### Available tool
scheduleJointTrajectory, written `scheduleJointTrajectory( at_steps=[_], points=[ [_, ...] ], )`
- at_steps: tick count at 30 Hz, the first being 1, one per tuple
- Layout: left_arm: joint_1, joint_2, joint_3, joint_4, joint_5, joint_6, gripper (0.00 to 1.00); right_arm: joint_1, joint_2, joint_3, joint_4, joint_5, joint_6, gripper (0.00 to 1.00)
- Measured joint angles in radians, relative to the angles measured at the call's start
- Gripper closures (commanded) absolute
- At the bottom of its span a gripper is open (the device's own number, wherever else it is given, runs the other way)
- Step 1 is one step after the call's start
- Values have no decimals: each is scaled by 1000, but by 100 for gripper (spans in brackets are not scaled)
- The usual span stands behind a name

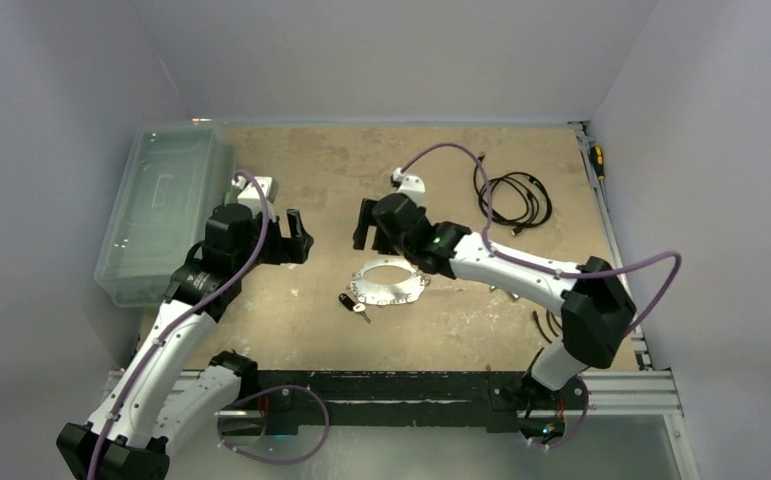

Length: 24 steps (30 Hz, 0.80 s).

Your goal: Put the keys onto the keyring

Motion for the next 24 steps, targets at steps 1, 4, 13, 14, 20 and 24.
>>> scheduleJointTrajectory(
  at_steps=[1, 4, 13, 14, 20, 24],
  points=[
    [-3, -2, 0, 0, -5, 0, 17, 19, 19, 4, -2, 11, 23, 23],
    [-13, -3, 0, -1, -10, 0, 17, 67, 79, 9, -16, 10, 116, 23],
    [-32, -5, 0, -1, -43, 0, 18, 99, 182, 24, -22, 3, 343, 38],
    [-32, -5, 0, -2, -47, 0, 18, 104, 196, 34, -23, -4, 359, 37],
    [-36, -5, 0, -2, -60, 0, 18, 125, 280, 61, -18, -36, 418, 37],
    [-37, -5, 0, -2, -62, -1, 18, 131, 311, 61, -18, -39, 444, 38]
  ],
)
